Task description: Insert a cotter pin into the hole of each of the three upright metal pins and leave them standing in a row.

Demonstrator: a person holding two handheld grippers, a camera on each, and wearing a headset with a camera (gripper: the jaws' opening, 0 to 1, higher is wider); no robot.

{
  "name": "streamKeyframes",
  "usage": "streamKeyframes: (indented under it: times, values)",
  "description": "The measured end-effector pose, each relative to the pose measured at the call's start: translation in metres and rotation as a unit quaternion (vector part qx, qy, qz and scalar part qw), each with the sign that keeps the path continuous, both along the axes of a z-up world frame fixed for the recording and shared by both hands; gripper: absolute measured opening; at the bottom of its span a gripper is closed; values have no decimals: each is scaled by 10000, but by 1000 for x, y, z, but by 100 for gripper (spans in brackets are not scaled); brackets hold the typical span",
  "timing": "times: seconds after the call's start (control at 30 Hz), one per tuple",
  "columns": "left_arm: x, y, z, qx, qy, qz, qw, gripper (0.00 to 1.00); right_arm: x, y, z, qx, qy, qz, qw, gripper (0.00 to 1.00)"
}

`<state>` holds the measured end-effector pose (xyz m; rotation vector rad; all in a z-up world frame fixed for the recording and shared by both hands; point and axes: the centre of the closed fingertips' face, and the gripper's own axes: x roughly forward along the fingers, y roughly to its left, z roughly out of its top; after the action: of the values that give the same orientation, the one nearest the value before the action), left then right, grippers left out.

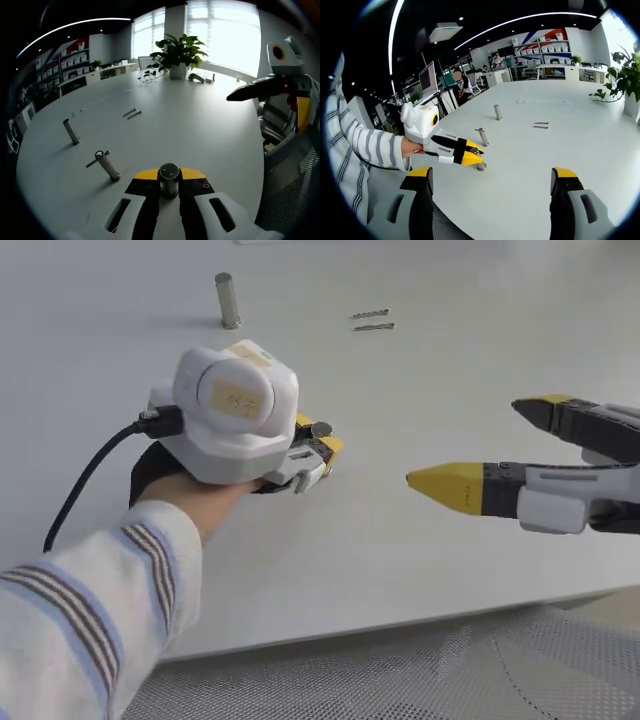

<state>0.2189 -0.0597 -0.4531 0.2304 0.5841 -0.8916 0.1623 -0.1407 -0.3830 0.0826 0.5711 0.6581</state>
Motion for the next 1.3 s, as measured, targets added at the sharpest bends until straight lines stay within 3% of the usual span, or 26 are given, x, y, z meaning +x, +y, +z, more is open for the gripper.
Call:
streamKeyframes:
  times: [0.47, 0.53, 0.67, 0.83, 0.97, 1.03, 1.1, 1.2, 1.3]
  values:
    - [6, -3, 0, -113, -207, 191, 9995, 10, -2, 3, 0, -31, -12, 19, 10000, 96]
    - [6, -3, 0, -116, -216, 163, 9996, 10, -2, 3, 1, -44, -16, 17, 10000, 95]
    - [6, -3, 2, -12, -410, 16, 9992, 11, -1, 2, 4, -41, -60, -14, 10000, 95]
    - [3, -1, 7, -86, -363, -223, 9991, 12, -2, 1, 5, -49, -80, -13, 10000, 95]
    - [-4, 5, 13, -175, -400, -476, 9979, 24, -2, 1, 6, -38, -84, -11, 10000, 95]
    - [-11, 9, 17, -256, -262, -573, 9977, 34, -2, 1, 5, -46, -81, -2, 10000, 95]
    - [-19, 11, 24, -460, -293, -721, 9959, 40, -1, 0, 5, -51, -81, 6, 10000, 94]
    - [-31, 14, 32, -721, -194, -860, 9935, 51, 0, -2, 5, -64, -81, 6, 9999, 94]
    - [-35, 20, 35, -835, -141, -862, 9927, 64, 2, -5, 4, -103, -74, 21, 9999, 94]
